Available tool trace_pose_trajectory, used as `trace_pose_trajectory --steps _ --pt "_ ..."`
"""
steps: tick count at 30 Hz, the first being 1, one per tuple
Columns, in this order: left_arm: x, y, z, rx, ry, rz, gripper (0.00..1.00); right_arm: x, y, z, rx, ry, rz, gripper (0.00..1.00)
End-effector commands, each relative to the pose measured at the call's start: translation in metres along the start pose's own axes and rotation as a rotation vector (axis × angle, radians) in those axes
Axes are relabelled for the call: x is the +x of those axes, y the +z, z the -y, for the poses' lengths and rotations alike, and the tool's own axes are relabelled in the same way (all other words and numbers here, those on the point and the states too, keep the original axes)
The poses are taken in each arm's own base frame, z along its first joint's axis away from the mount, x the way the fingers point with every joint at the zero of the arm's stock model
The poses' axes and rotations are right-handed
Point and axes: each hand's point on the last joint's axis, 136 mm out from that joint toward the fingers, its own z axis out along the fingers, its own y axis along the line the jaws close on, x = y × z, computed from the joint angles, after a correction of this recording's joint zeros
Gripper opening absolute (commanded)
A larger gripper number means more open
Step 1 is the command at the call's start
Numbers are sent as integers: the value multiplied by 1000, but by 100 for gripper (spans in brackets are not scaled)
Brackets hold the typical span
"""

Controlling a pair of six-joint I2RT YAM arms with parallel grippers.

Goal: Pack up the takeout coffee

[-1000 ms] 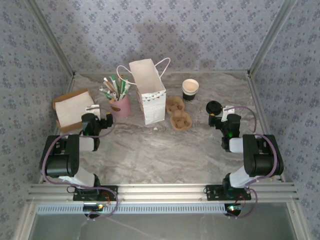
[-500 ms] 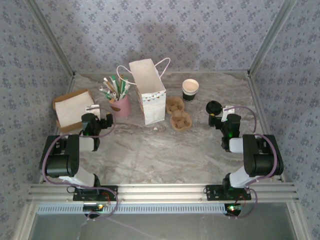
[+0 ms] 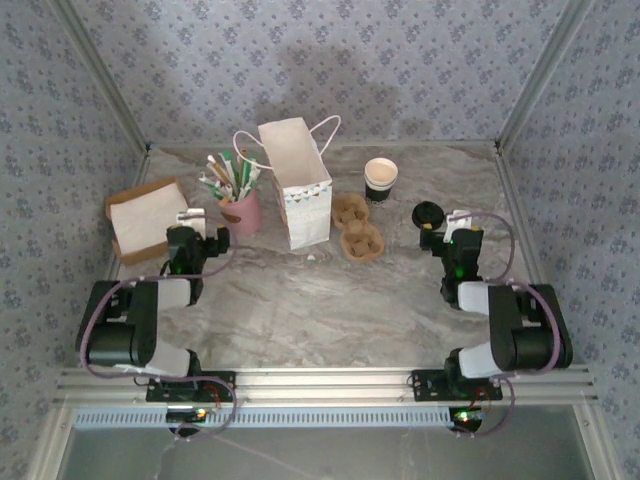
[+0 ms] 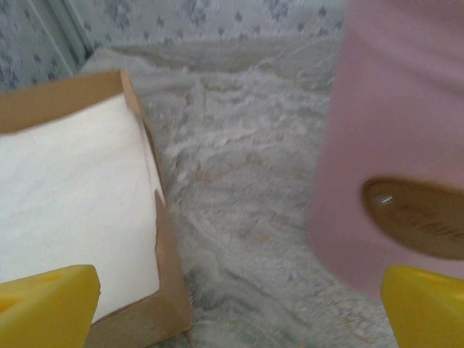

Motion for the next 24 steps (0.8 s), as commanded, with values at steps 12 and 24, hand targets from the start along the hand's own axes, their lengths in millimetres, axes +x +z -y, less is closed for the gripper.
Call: trace_pose_trajectory --steps 12,24 --pt "-80 -75 3 -60 -56 148 99 -72 -78 11 -20 253 46 100" --pt "-118 -176 -9 59 -491 167 100 -116 -169 -21 -299 408 -80 100"
